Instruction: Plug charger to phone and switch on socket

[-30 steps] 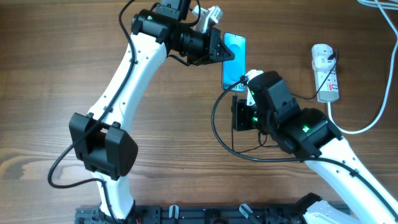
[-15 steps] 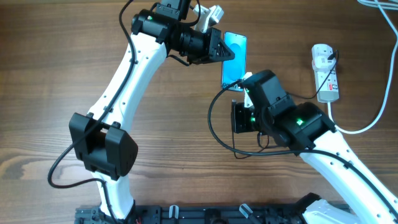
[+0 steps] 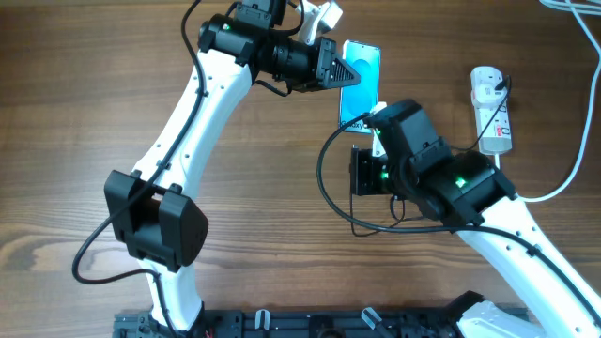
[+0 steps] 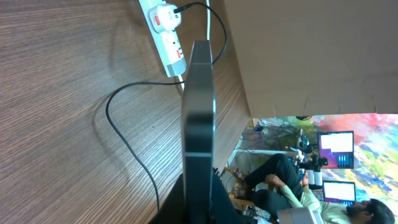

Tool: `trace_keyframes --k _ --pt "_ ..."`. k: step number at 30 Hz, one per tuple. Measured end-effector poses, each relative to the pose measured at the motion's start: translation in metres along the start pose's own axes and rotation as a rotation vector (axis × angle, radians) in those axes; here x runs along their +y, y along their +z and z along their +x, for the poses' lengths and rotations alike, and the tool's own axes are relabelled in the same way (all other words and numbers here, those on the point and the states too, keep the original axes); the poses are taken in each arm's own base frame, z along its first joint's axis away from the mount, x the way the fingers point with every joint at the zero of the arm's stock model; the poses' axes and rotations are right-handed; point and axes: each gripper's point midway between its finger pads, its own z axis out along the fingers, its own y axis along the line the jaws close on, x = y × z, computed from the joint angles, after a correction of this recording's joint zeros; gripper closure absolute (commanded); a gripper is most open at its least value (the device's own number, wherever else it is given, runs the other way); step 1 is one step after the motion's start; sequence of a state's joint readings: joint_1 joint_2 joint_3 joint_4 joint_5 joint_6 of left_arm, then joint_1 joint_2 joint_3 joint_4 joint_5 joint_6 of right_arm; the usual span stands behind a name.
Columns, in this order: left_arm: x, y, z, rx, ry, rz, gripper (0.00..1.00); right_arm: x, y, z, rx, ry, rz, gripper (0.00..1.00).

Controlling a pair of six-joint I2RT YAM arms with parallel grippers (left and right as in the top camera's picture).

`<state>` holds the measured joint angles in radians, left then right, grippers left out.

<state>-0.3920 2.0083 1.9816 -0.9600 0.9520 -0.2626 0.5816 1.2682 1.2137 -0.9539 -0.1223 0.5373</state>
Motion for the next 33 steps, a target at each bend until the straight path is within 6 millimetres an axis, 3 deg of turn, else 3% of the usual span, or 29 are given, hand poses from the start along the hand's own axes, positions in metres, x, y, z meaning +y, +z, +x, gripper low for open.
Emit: trace_keyframes --k 5,12,33 --pt "-0.001 0.000 0.000 0.002 0.000 0.006 0.96 -0.005 -0.002 -0.014 -0.031 0.037 -0.027 0.96" --pt "-0.002 0.000 0.000 0.000 0.019 0.008 0.96 0.006 -0.003 -0.013 -0.019 0.006 -0.089 0.96" --pt "-0.004 0.000 0.000 0.003 0.021 0.023 0.96 0.003 -0.002 -0.015 -0.030 0.018 -0.072 0.95"
